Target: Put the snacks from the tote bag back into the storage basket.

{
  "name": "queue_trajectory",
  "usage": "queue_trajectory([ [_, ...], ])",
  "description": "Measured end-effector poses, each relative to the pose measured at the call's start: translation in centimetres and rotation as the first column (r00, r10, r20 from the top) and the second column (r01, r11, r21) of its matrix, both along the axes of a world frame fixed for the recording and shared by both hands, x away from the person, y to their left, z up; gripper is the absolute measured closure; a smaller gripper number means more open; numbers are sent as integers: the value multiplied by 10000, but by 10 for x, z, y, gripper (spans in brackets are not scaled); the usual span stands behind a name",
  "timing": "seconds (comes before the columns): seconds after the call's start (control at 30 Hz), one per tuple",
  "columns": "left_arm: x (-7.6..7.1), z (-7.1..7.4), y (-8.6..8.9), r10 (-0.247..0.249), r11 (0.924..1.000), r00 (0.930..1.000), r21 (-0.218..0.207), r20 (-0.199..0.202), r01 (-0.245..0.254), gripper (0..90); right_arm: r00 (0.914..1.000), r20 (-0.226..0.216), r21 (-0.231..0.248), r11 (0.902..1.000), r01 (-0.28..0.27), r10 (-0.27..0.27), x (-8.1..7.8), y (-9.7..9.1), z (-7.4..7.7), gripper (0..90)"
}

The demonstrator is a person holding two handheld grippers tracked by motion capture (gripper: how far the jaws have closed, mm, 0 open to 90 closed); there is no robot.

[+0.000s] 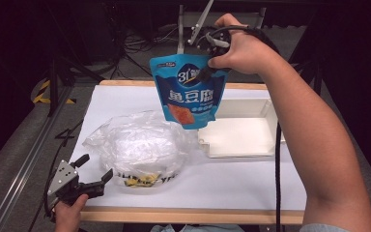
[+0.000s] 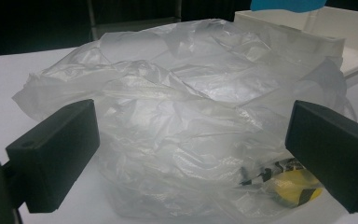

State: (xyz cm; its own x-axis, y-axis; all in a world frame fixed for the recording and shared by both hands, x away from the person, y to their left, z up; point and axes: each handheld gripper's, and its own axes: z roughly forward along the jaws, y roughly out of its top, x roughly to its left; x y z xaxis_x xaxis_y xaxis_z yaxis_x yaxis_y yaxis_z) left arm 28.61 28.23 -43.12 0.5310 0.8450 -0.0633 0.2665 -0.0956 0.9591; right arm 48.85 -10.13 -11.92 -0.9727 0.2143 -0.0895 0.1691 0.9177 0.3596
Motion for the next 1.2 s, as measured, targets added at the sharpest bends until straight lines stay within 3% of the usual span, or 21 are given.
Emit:
queue_trajectory([
  [0.5, 1, -1, 0, 7, 10000, 10000, 53, -63, -6, 36, 9949, 136, -65, 9950, 998, -997, 6, -61, 8, 889],
  [1.2, 2, -1, -1, 32, 9999, 9999, 109, -136, -31, 36, 9845, 465, -91, 9855, 1696, -1690, 18, -113, 4, 890],
])
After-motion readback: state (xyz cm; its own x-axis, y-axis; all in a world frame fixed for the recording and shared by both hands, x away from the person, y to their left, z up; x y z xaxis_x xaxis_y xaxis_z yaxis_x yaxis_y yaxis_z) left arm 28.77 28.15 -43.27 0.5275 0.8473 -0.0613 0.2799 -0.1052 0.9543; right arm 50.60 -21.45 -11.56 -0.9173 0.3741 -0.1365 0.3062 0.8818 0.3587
